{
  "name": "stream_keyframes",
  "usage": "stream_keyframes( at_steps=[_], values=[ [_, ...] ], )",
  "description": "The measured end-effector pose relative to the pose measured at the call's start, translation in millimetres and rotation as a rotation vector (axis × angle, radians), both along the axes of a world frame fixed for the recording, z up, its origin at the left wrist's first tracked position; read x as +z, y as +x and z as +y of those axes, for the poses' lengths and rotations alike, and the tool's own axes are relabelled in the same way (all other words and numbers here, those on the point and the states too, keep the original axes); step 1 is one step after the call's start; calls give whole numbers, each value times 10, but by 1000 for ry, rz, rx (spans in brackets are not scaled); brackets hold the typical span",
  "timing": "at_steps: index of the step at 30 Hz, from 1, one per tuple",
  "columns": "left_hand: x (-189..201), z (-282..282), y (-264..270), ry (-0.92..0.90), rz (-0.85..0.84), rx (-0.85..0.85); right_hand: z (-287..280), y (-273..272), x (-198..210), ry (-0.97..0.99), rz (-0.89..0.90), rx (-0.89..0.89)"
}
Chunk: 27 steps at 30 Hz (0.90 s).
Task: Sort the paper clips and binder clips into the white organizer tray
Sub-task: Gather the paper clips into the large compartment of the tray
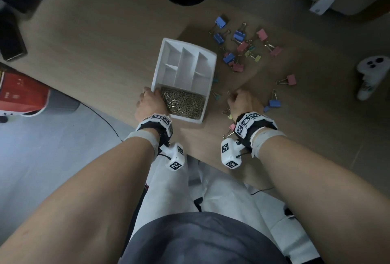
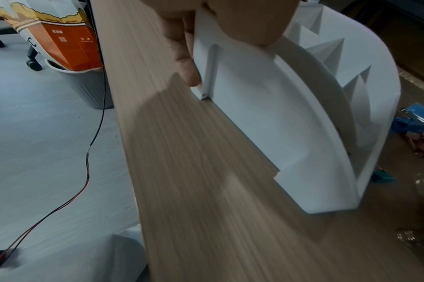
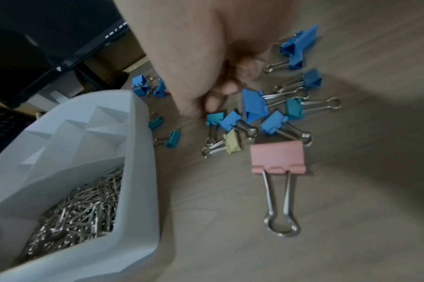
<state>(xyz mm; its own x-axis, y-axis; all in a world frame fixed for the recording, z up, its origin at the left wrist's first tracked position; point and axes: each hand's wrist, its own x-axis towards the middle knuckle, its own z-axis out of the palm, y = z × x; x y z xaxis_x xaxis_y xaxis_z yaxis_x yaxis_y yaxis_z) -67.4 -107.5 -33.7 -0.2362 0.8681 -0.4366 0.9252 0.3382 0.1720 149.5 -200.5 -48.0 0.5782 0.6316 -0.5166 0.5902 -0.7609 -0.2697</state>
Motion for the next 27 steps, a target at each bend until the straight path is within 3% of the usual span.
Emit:
stream_keyframes(
  at_steps=[3,7,10,15,20,27],
  values=[
    [18,1,16,-5,6,14,24,-106,126,192,108,62],
    [13,-2,21,-9,-35,11,115,-281,310,285,337,214],
    [-27,-2,-6,-29,-64,30,-9,-162,254,288,204,88],
    [-44,-161,73,-4,-40,77,-460,307,25,131,-19,-102],
    [-95,-186,93,-16,4,61,-733,403,-90,31,-39,-82],
    [-41,-231,126,31,0,86,-846,414,-161,103,-12,-108]
  ],
)
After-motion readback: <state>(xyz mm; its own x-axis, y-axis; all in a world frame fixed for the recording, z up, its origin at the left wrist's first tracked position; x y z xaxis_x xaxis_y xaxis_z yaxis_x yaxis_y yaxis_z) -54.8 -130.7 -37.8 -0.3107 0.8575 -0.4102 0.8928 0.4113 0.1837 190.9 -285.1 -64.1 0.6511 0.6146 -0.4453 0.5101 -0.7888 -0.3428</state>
